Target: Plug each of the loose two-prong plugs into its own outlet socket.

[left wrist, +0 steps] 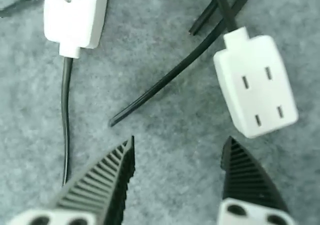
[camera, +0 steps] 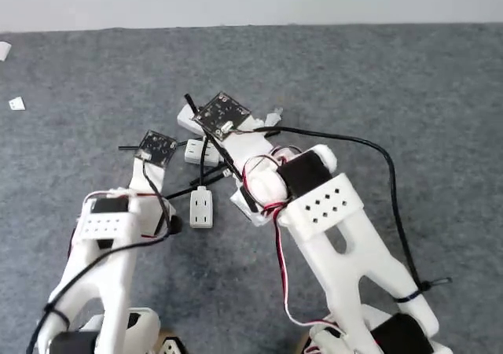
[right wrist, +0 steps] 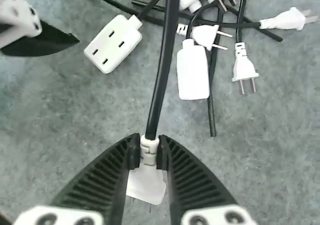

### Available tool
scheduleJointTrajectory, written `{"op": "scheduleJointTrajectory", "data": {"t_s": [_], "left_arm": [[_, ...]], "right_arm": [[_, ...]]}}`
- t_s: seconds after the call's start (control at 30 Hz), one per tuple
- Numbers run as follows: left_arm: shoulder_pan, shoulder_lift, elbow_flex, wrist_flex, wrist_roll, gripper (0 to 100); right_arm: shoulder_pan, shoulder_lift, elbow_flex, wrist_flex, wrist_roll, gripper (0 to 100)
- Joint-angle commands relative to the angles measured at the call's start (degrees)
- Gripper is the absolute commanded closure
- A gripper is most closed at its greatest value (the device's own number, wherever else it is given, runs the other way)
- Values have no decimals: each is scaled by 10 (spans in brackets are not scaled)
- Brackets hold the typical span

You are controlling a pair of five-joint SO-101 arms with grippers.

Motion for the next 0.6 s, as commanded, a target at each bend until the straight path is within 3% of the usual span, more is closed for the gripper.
{"op": "scheduleJointTrajectory", "data": {"t_s": [0.0, 0.23, 0.57], "left_arm": [[6, 50, -65, 29, -9, 735], [9, 75, -86, 50, -47, 735], [25, -5, -22, 41, -91, 735]], "right_arm": [[-28, -23, -3, 21, -8, 990], [-82, -17, 15, 7, -27, 990], [-85, -17, 80, -90, -31, 990]]}}
